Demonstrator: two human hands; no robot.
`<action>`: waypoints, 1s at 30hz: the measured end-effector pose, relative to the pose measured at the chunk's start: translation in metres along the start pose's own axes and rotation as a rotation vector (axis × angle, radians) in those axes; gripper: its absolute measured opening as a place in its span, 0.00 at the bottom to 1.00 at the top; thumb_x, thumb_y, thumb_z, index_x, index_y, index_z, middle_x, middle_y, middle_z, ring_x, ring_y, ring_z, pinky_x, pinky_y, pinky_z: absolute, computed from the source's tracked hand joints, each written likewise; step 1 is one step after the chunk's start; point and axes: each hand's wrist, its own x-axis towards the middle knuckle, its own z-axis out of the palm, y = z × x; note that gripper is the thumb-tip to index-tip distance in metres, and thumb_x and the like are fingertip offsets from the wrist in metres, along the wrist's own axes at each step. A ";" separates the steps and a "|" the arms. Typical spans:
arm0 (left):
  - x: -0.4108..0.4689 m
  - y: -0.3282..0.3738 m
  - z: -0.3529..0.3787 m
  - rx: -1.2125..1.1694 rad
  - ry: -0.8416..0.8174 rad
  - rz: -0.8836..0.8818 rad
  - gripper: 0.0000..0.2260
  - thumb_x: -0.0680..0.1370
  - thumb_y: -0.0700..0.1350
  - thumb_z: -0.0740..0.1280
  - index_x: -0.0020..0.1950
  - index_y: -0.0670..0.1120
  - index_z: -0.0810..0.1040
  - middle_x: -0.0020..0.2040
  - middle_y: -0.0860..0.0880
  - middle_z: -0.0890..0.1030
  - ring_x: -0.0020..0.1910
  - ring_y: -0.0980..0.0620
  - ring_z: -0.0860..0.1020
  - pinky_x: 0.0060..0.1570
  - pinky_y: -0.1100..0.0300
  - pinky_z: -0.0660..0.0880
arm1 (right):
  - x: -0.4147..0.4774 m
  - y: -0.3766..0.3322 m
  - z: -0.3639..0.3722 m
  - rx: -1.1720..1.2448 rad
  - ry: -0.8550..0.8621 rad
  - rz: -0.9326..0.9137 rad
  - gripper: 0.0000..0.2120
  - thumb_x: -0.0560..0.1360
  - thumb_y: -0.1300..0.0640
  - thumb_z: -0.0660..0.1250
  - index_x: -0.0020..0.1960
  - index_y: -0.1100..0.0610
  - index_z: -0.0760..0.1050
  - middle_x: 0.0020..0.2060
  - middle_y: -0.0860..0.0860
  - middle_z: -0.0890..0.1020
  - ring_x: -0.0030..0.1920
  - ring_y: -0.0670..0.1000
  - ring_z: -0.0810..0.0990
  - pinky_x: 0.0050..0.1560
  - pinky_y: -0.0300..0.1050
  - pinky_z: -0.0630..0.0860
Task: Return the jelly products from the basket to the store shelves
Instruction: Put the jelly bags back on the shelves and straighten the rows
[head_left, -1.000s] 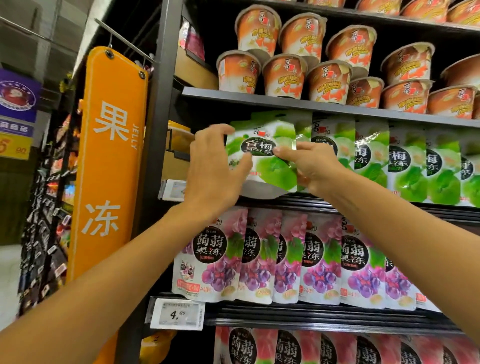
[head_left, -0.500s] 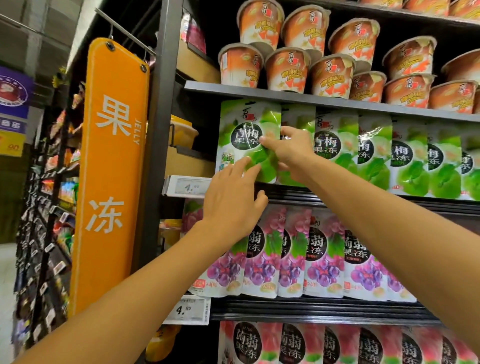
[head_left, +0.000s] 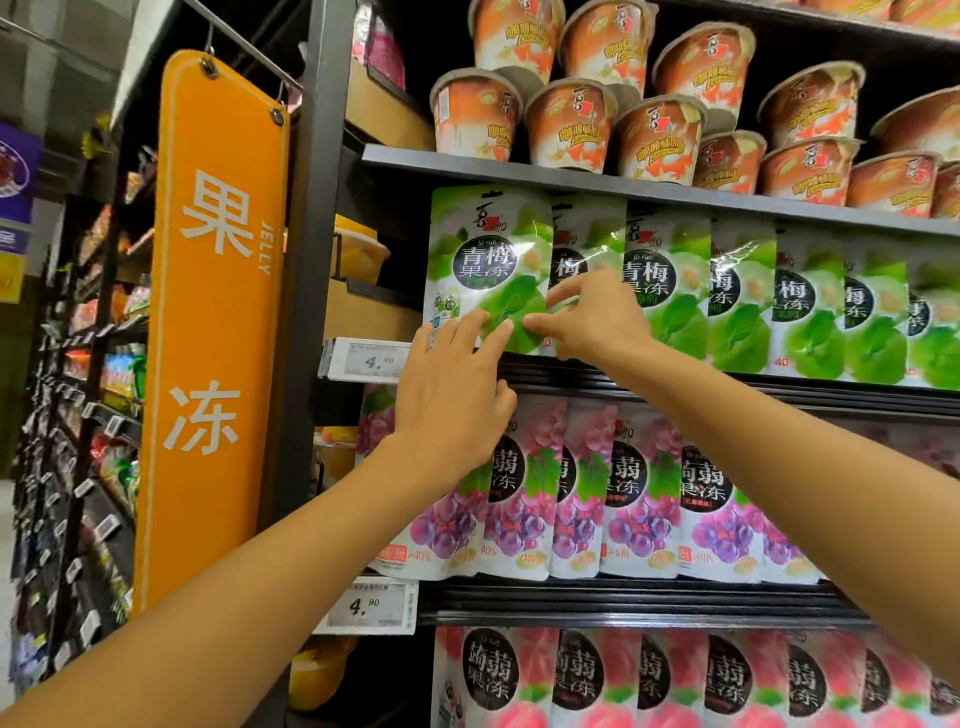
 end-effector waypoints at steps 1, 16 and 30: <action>0.000 0.000 0.001 0.005 -0.006 -0.007 0.26 0.81 0.51 0.59 0.78 0.52 0.59 0.77 0.50 0.61 0.75 0.49 0.60 0.77 0.49 0.50 | 0.001 0.000 0.002 -0.004 -0.018 -0.001 0.11 0.71 0.47 0.76 0.48 0.50 0.77 0.37 0.53 0.86 0.33 0.49 0.85 0.51 0.53 0.81; 0.005 0.009 0.003 -0.003 -0.007 0.014 0.23 0.83 0.56 0.52 0.76 0.50 0.65 0.73 0.48 0.66 0.72 0.49 0.65 0.76 0.48 0.47 | -0.004 0.016 0.001 0.046 0.043 0.000 0.10 0.73 0.50 0.75 0.51 0.52 0.79 0.35 0.50 0.85 0.25 0.47 0.83 0.45 0.49 0.83; -0.028 0.045 0.014 -0.442 0.166 0.033 0.16 0.79 0.46 0.62 0.67 0.47 0.74 0.62 0.51 0.77 0.63 0.49 0.73 0.67 0.53 0.63 | -0.063 0.053 -0.008 0.211 0.170 -0.031 0.04 0.73 0.55 0.70 0.48 0.51 0.81 0.41 0.48 0.85 0.44 0.49 0.84 0.48 0.58 0.81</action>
